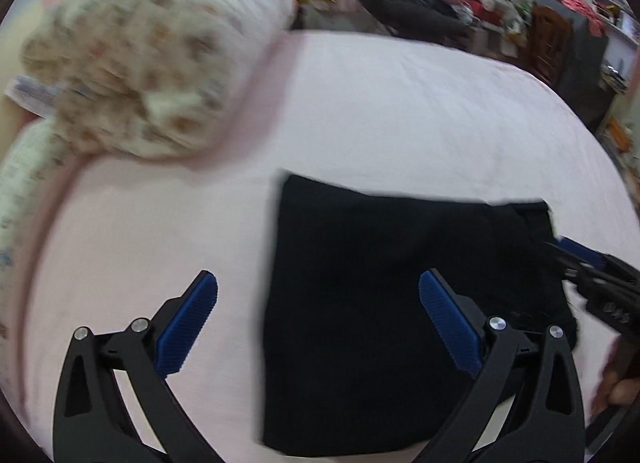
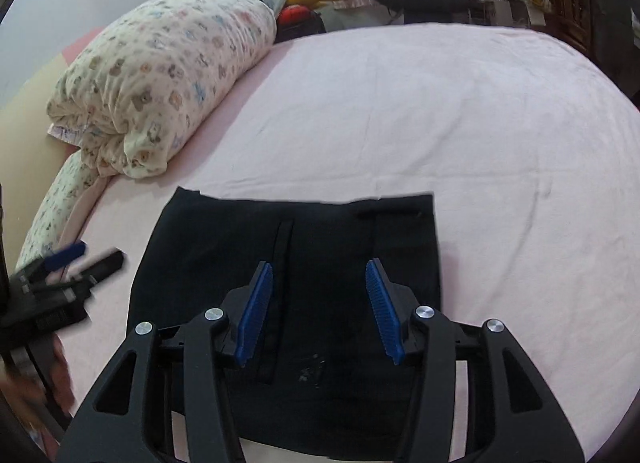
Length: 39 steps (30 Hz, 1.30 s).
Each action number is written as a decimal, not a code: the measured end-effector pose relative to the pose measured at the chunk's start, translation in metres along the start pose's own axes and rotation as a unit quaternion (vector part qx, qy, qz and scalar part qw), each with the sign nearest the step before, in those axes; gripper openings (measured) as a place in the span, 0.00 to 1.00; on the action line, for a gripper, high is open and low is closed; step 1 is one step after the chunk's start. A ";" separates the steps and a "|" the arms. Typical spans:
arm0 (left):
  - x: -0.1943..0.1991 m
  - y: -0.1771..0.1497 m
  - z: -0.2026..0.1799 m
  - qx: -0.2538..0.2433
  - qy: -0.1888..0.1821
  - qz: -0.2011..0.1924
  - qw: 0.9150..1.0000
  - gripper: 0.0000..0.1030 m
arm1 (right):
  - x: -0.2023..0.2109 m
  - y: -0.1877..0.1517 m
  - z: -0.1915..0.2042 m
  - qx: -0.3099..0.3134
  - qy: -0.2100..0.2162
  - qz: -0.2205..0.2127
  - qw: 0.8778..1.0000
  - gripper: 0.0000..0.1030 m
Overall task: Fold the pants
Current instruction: 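Smooth the folded trousers with both open tools, then lift them away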
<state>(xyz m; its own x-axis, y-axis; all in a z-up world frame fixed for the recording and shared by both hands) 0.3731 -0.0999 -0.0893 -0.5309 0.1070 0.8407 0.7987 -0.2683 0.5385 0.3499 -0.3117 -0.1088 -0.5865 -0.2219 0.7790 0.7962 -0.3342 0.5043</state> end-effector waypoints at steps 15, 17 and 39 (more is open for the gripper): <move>-0.079 -0.030 -0.025 -0.023 -0.042 0.104 0.993 0.98 | -0.042 -0.028 -0.004 0.068 -0.074 0.047 0.994 0.51; -0.087 -0.031 -0.028 -0.030 -0.040 0.113 0.992 0.98 | -0.045 -0.030 -0.005 0.071 -0.073 0.046 0.994 0.53; -0.051 -0.056 -0.041 -0.069 -0.003 0.077 0.995 0.98 | -0.008 -0.059 0.001 0.083 -0.085 0.016 0.993 0.95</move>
<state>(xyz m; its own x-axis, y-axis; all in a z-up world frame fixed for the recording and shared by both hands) 0.3439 -0.1297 -0.1640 -0.4034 0.0592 0.9131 0.8237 -0.4110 0.3906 0.3077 -0.2896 -0.1449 -0.5386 -0.0676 0.8398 0.8356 -0.1709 0.5221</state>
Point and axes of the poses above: each gripper's, at about its wrist camera, not at the fingertips, and x roughly against the way its jaws point, z to its left, y to its top, the point moved 3 cm from there along -x, roughly the way its jaws point, and after that the axes turned 9 degrees about -x, right-handed, at the moved point
